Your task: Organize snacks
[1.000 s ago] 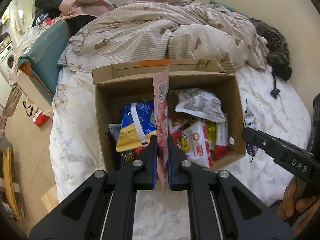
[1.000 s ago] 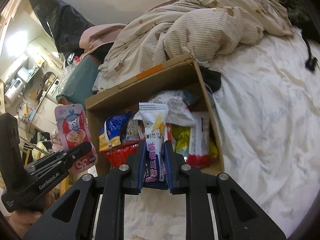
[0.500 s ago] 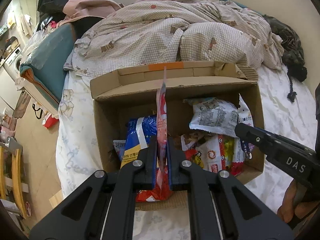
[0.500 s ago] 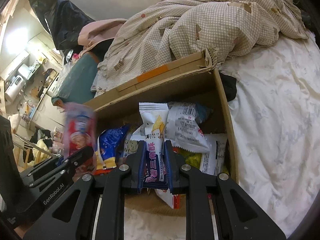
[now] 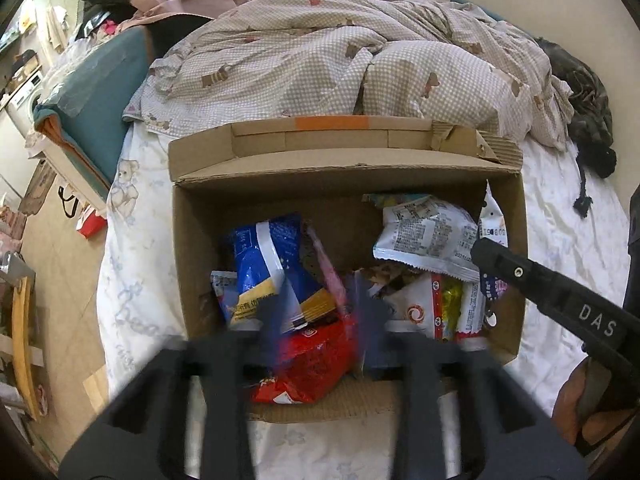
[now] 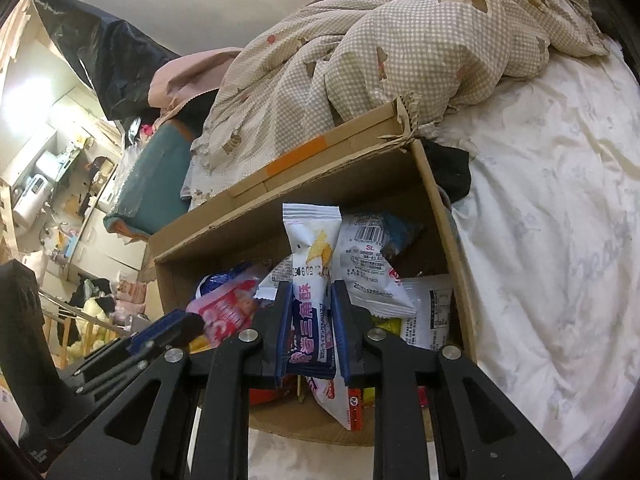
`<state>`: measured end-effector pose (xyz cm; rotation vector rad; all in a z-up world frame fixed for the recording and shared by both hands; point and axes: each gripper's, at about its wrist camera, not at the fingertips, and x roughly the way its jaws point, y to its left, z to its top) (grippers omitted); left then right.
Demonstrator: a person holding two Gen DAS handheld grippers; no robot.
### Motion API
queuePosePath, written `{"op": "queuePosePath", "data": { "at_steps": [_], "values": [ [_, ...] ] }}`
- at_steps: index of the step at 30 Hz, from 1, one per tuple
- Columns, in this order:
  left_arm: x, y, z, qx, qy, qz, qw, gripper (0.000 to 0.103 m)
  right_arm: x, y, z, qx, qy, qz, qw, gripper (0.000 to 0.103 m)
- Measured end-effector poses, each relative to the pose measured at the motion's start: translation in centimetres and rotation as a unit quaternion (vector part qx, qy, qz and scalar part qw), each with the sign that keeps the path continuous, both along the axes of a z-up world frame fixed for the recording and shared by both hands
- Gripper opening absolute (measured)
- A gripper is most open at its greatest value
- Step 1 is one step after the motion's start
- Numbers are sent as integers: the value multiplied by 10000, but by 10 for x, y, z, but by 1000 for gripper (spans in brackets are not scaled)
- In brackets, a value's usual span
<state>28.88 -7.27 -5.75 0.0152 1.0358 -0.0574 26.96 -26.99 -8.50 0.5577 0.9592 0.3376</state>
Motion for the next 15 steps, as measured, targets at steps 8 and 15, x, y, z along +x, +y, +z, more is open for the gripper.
{"op": "queuePosePath", "data": {
  "at_steps": [8,15],
  "values": [
    [-15,14,22,-150,-462,174,9987,89,-4,-1,9,96,-98,4,9999,44],
    [-30,29,41,-108,-934,240,9953,89,-16,4,33,-171,-584,-23,9981,84]
  ]
}}
